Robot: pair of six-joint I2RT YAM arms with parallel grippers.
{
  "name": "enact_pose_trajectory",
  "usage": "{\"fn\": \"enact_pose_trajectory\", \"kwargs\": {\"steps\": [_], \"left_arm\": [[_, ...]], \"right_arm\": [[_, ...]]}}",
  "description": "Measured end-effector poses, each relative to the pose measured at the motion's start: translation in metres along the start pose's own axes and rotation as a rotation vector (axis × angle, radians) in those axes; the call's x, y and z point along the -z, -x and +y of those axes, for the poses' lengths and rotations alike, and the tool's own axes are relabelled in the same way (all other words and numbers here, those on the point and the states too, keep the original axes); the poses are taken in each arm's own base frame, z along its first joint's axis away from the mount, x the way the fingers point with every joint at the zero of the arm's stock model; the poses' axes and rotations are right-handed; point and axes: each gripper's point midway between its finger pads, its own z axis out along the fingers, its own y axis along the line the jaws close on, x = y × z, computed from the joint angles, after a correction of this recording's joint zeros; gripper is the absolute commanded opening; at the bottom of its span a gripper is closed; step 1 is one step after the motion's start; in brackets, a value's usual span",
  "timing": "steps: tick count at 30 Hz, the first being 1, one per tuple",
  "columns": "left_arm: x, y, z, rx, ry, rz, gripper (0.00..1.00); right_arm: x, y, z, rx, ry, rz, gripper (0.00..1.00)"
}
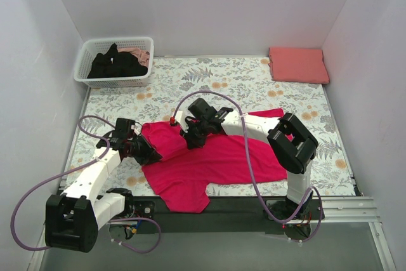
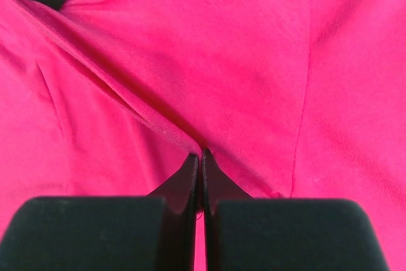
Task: Fold and stack the t-shirts
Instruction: Fold the tshirt
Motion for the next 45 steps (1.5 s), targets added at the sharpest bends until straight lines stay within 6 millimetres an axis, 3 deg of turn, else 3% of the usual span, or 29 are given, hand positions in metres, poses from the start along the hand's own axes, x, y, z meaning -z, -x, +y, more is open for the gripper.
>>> {"fn": "enact_pose_trajectory", "kwargs": {"steps": [5, 11, 17, 25, 30, 39, 42, 45], "left_arm": [[-0.001, -0.004, -0.001, 0.006, -0.015, 0.019, 0.05], [-0.006, -0.009, 0.007, 0.015, 0.003, 0.042, 0.11], [-0.011, -0.018, 0.017, 0.025, 0.024, 0.072, 0.13], [-0.013, -0.031, 0.022, 0.020, 0.025, 0.117, 0.16], [-0.010, -0.031, 0.019, 0.014, 0.015, 0.105, 0.23], [0.004, 0.001, -0.009, -0.038, -0.010, -0.025, 0.41], [0.004, 0.018, -0.013, -0.052, 0.021, -0.081, 0.49], [0.000, 0.044, -0.021, -0.070, 0.064, -0.151, 0.52]], "right_arm": [[0.001, -0.007, 0.000, 0.012, -0.006, 0.028, 0.02], [0.002, -0.015, 0.001, 0.016, 0.003, 0.060, 0.12], [-0.003, -0.034, 0.003, 0.002, 0.021, 0.122, 0.16], [0.000, -0.044, 0.007, -0.007, 0.039, 0.160, 0.35], [0.003, -0.051, 0.013, -0.022, 0.061, 0.191, 0.40], [0.022, -0.069, 0.020, -0.032, 0.032, 0.232, 0.40], [0.029, -0.075, 0.012, -0.066, -0.015, 0.249, 0.40], [0.047, -0.074, -0.011, -0.134, -0.107, 0.227, 0.41]]}}
